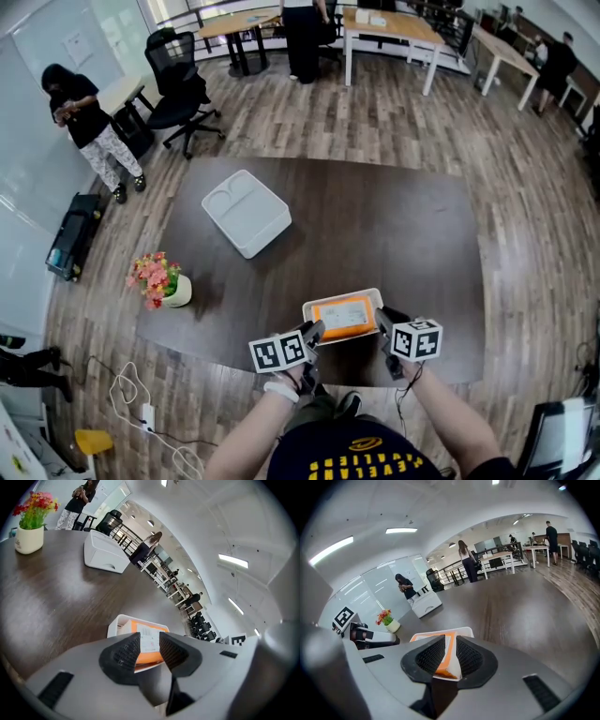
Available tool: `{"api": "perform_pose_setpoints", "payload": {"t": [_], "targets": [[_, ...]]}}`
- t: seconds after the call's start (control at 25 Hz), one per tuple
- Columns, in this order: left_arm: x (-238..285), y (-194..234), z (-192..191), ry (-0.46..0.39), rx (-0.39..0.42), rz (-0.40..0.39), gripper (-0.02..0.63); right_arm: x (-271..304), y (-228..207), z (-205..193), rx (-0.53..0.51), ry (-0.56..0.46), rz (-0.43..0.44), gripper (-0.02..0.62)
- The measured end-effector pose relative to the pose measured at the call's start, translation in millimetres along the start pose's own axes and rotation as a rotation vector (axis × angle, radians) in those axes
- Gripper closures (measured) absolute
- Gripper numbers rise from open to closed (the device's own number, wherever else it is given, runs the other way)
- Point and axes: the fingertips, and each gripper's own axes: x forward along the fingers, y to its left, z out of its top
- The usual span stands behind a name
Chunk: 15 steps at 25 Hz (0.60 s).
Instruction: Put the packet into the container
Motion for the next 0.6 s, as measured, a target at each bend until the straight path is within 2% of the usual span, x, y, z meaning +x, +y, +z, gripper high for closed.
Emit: {"api": "perform_pose_setpoints", "payload": {"t": [0.2, 0.32, 0.48, 0.6], "targets": [[-12, -34, -7, -0.021, 0.064, -0.043, 0.482, -26, 28, 9, -0.027, -0.048, 0.083, 0.518], [-20, -58, -14, -0.023, 0.079, -0.101, 0.485, -44, 48, 9, -0.042, -0.071, 0.145, 0.557], [-33, -89, -23, -0.031, 0.116, -0.151, 0.604, -72, 70, 12, -0.046, -0.106, 0.21, 0.584], [-47, -112, -24, -0.039, 0.191, -0.175, 0.606, -92, 86, 15, -0.05, -0.123, 0.252, 0.584]]}}
